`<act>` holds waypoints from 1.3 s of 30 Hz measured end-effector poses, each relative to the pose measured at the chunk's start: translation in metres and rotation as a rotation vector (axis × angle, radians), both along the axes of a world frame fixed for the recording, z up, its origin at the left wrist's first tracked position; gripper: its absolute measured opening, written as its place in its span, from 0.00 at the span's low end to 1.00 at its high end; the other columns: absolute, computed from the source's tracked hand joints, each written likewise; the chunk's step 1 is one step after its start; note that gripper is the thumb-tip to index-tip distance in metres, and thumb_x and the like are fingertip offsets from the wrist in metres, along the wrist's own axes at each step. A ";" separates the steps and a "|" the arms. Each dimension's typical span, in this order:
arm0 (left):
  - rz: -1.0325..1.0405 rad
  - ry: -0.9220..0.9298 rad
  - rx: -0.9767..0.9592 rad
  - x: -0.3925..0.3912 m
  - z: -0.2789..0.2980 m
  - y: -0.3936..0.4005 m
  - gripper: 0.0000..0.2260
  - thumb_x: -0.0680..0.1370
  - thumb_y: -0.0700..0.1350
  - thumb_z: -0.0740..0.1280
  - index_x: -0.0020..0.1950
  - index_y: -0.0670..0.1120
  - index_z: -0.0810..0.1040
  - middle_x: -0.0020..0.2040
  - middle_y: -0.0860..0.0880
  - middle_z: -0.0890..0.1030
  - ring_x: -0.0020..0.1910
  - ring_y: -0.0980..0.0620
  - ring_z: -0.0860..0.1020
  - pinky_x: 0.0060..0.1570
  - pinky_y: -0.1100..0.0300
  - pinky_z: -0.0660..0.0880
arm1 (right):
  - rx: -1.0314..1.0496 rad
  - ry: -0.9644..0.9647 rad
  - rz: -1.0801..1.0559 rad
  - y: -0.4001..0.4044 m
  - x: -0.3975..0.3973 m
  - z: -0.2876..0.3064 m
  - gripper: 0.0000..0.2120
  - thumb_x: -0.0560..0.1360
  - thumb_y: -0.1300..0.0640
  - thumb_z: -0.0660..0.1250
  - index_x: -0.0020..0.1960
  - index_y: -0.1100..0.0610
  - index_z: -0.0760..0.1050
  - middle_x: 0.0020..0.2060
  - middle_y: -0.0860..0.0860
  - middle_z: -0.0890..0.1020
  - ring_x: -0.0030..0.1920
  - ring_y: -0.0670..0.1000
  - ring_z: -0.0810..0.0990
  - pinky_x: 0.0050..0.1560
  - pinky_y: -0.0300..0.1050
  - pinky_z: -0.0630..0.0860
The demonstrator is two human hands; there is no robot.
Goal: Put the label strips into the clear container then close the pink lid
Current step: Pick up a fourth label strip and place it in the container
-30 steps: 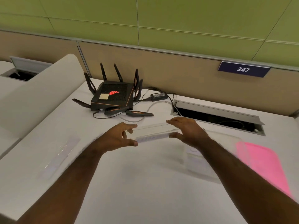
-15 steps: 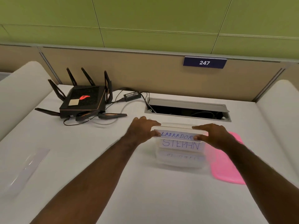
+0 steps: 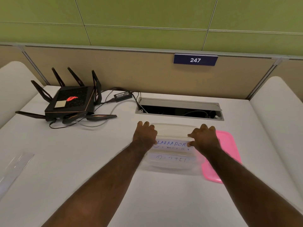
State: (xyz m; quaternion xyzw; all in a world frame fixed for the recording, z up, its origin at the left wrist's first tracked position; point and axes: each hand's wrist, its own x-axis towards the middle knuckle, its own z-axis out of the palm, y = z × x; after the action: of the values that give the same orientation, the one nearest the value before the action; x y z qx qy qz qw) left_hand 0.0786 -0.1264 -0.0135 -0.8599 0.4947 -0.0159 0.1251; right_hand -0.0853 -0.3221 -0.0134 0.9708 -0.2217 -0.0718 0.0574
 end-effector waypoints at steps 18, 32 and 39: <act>-0.027 -0.016 -0.365 -0.014 -0.003 0.009 0.12 0.75 0.47 0.64 0.56 0.48 0.80 0.49 0.49 0.82 0.47 0.46 0.76 0.45 0.51 0.67 | -0.035 -0.104 0.020 0.021 0.018 0.003 0.21 0.76 0.40 0.61 0.63 0.49 0.76 0.58 0.49 0.82 0.60 0.54 0.75 0.58 0.56 0.66; 0.612 -0.011 -0.472 0.026 -0.008 0.172 0.32 0.72 0.52 0.68 0.74 0.47 0.64 0.77 0.43 0.62 0.71 0.43 0.67 0.59 0.44 0.70 | 0.158 -0.286 0.275 0.131 0.120 0.024 0.24 0.79 0.47 0.57 0.74 0.52 0.64 0.73 0.50 0.68 0.72 0.52 0.65 0.70 0.53 0.60; 0.816 -0.006 -0.367 0.049 -0.035 0.279 0.36 0.74 0.56 0.64 0.78 0.46 0.57 0.79 0.41 0.51 0.77 0.39 0.55 0.66 0.36 0.63 | 0.246 -0.139 0.428 0.222 0.178 -0.010 0.30 0.80 0.44 0.52 0.78 0.53 0.48 0.79 0.50 0.51 0.78 0.51 0.46 0.76 0.55 0.44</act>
State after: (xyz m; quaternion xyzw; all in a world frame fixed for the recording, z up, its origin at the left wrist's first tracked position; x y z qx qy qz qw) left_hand 0.1273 0.1523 -0.0482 -0.9925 0.1037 -0.0554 -0.0321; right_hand 0.0932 -0.1001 -0.0236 0.9979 -0.0043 -0.0175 -0.0628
